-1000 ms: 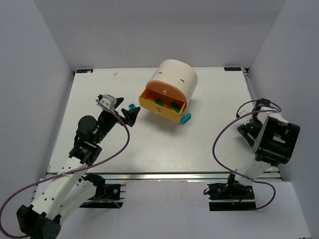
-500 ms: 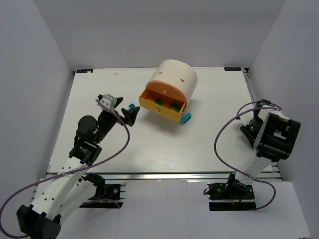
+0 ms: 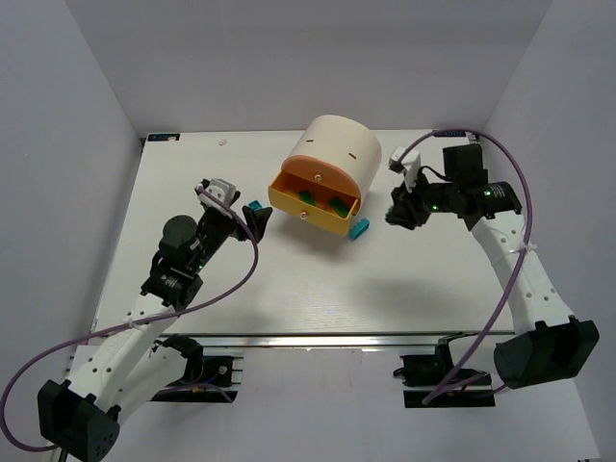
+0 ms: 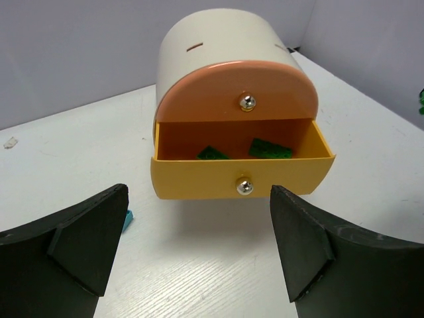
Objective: Sort the legos into containers by color
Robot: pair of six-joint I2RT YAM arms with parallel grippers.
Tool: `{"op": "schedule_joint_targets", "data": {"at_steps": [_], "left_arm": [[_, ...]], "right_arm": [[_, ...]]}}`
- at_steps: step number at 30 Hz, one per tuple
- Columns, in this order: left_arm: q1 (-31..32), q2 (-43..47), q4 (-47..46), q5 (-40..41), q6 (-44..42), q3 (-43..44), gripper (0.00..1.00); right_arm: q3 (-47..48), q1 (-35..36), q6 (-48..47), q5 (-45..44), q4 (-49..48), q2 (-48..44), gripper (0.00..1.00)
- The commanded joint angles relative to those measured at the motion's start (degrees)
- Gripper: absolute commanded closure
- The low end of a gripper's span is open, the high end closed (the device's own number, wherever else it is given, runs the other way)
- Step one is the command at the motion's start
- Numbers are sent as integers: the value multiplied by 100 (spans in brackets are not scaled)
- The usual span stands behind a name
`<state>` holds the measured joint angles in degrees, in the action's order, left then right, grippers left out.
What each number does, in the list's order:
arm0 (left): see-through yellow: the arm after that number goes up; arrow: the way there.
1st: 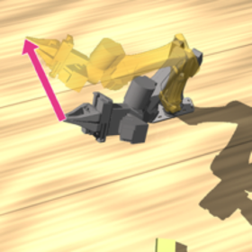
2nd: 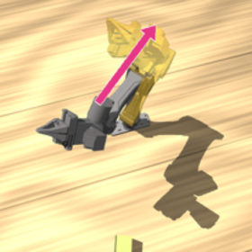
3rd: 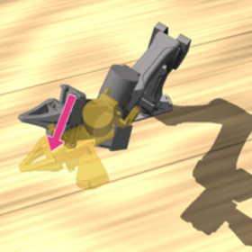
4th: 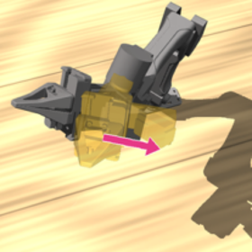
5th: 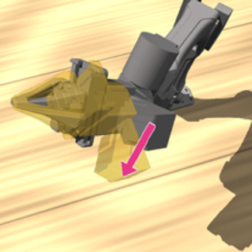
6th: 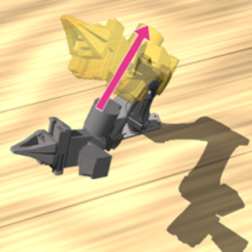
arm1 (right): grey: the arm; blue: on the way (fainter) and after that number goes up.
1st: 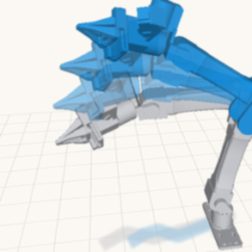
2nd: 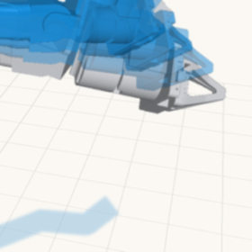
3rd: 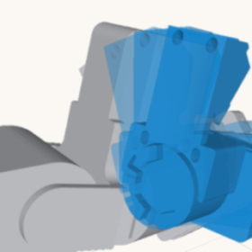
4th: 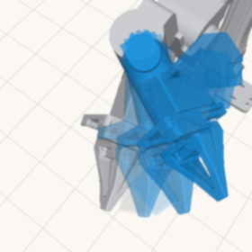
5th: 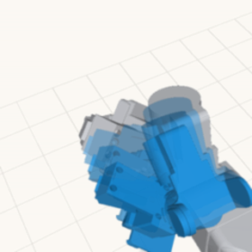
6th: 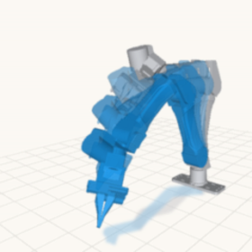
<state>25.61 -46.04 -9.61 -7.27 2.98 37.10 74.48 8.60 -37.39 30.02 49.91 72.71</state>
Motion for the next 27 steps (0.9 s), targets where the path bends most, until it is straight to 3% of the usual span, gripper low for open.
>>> {"op": "schedule_joint_targets", "data": {"at_steps": [1, 6, 11, 19, 23, 27], "left_arm": [[-29, -54, 117, 190, -122, 78, 3], [-29, -230, 178, 278, -193, 104, 3], [-29, -361, 257, 314, -263, 157, 3], [-29, -458, 284, 445, -289, 131, 3], [-29, -493, 284, 384, -290, 166, 3], [-82, -459, 275, 384, -290, 148, 3]], "right_arm": [[513, 624, 1495, 839, -867, -73, 100], [1226, 1590, 2024, 234, -1150, 410, 100], [1034, 2364, 2218, -891, -2045, 779, 100], [1069, 2875, 2350, -2586, -2688, 1211, 100], [1095, 2981, 2236, -3221, -2689, 1438, 86], [1139, 3025, 2157, -3380, -2618, 1606, 64]]}}
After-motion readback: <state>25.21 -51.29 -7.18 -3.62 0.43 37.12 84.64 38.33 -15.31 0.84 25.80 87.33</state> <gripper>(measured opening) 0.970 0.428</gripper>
